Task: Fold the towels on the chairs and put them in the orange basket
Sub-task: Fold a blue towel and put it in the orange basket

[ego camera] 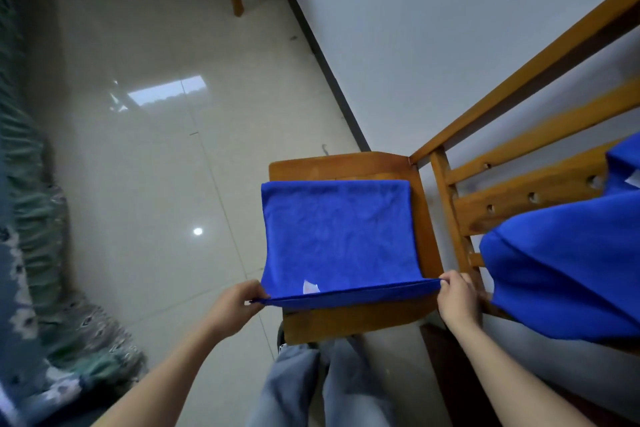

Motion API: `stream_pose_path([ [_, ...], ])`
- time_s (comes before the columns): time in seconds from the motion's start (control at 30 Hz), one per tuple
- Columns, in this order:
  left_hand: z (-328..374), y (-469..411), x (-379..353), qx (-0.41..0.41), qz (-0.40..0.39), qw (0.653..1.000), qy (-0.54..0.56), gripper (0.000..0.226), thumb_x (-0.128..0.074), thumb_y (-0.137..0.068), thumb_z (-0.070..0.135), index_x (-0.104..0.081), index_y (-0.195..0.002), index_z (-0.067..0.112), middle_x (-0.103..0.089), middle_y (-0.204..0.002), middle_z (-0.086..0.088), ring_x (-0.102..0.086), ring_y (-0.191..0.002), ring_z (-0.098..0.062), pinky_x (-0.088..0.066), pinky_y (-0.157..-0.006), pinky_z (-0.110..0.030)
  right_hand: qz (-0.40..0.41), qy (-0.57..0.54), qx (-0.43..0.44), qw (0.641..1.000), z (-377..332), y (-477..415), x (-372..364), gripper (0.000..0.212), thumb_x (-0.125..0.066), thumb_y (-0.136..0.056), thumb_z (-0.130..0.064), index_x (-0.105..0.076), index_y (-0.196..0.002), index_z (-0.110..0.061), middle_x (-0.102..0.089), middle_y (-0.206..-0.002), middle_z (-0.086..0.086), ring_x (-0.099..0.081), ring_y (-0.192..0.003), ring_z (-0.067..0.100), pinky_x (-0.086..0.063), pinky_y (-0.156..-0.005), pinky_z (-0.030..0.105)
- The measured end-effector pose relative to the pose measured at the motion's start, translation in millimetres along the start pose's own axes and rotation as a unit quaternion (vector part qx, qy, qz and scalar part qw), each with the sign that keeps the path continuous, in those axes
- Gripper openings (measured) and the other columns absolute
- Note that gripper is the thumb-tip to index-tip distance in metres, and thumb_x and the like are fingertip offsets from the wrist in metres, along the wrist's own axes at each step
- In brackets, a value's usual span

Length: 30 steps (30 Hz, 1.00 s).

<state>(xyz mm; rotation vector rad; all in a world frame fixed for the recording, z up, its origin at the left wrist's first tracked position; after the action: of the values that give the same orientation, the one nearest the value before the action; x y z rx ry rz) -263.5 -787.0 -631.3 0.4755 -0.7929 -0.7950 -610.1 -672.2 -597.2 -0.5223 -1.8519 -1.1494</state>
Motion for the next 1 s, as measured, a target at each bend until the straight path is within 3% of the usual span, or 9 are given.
stream_pose_path([
  [0.07, -4, -1, -7, 0.026, -0.006, 1.0, 0.015, 0.031, -0.06, -0.084, 0.001, -0.053, -0.072, 0.028, -0.061, -0.077, 0.016, -0.059, -0.074, 0.004, -0.043, -0.063, -0.006, -0.007, -0.019, -0.007, 1.0, 5, -5, -3, 0.02, -0.04, -0.096, -0.005, -0.057, -0.106, 0.001, -0.053, -0.111, 0.015, -0.045, -0.087, 0.018, -0.041, -0.079, 0.032],
  [0.2, -7, -6, 1, 0.075, 0.04, 0.99, 0.112, 0.025, -0.06, -0.082, -0.006, -0.059, -0.072, 0.017, -0.068, -0.065, 0.008, -0.064, -0.074, -0.019, -0.047, -0.064, -0.017, -0.021, -0.102, -0.019, 0.994, 0, -15, -5, 0.02, -0.042, -0.096, -0.005, -0.056, -0.109, 0.001, -0.056, -0.102, 0.013, -0.057, -0.099, 0.029, -0.049, -0.085, 0.038],
  [0.37, 18, -18, 28, 0.084, 0.096, 0.965, 0.229, 0.016, -0.057, -0.088, 0.001, -0.064, -0.081, 0.014, -0.069, -0.079, -0.001, -0.062, -0.077, -0.015, -0.047, -0.064, -0.018, 0.021, -0.173, -0.001, 0.985, -30, -31, 4, 0.019, -0.04, -0.098, -0.012, -0.052, -0.11, -0.003, -0.056, -0.097, 0.01, -0.061, -0.092, 0.031, -0.054, -0.079, 0.043],
  [0.5, 26, -37, 52, 0.089, 0.155, 0.931, 0.319, 0.017, -0.056, -0.09, 0.004, -0.066, -0.088, 0.018, -0.069, -0.088, -0.006, -0.061, -0.086, -0.017, -0.048, -0.071, -0.025, 0.081, -0.179, 0.013, 0.98, -59, -50, 8, 0.023, -0.037, -0.099, -0.016, -0.052, -0.115, -0.007, -0.06, -0.104, 0.012, -0.061, -0.096, 0.029, -0.052, -0.077, 0.038],
  [0.7, 32, -80, 62, 0.109, 0.208, 0.908, 0.346, 0.015, -0.057, -0.09, 0.005, -0.065, -0.09, 0.018, -0.066, -0.09, -0.006, -0.058, -0.093, -0.025, -0.047, -0.086, -0.042, 0.109, -0.175, 0.002, 0.979, -91, -86, 2, 0.025, -0.037, -0.099, -0.013, -0.053, -0.116, -0.006, -0.059, -0.115, 0.013, -0.056, -0.106, 0.026, -0.045, -0.081, 0.03],
  [0.87, 32, -111, 59, 0.115, 0.231, 0.901, 0.348, 0.013, -0.056, -0.09, 0.005, -0.063, -0.099, 0.012, -0.064, -0.087, -0.002, -0.058, -0.089, -0.02, -0.048, -0.07, -0.026, 0.108, -0.148, -0.003, 0.983, -95, -115, -8, 0.025, -0.036, -0.099, -0.012, -0.054, -0.115, -0.004, -0.059, -0.116, 0.015, -0.056, -0.107, 0.028, -0.046, -0.084, 0.034],
  [1.0, 29, -130, 59, 0.123, 0.259, 0.897, 0.337, 0.014, -0.056, -0.09, 0.006, -0.064, -0.101, 0.011, -0.064, -0.086, 0.001, -0.058, -0.082, -0.012, -0.047, -0.068, -0.02, 0.103, -0.131, 0.015, 0.986, -101, -136, -17, 0.025, -0.036, -0.099, -0.013, -0.055, -0.114, -0.005, -0.059, -0.114, 0.014, -0.056, -0.104, 0.027, -0.045, -0.081, 0.032],
])
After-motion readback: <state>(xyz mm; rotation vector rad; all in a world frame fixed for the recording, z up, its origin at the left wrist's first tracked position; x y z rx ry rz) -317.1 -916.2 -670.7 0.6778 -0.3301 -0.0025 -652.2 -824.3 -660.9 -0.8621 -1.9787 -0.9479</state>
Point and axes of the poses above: each hand's wrist, its own y-axis away from the middle knuckle, its own x-axis out of the back of the hand, z = x × y, the point moved 3 cm from there along -y, towards the middle knuckle
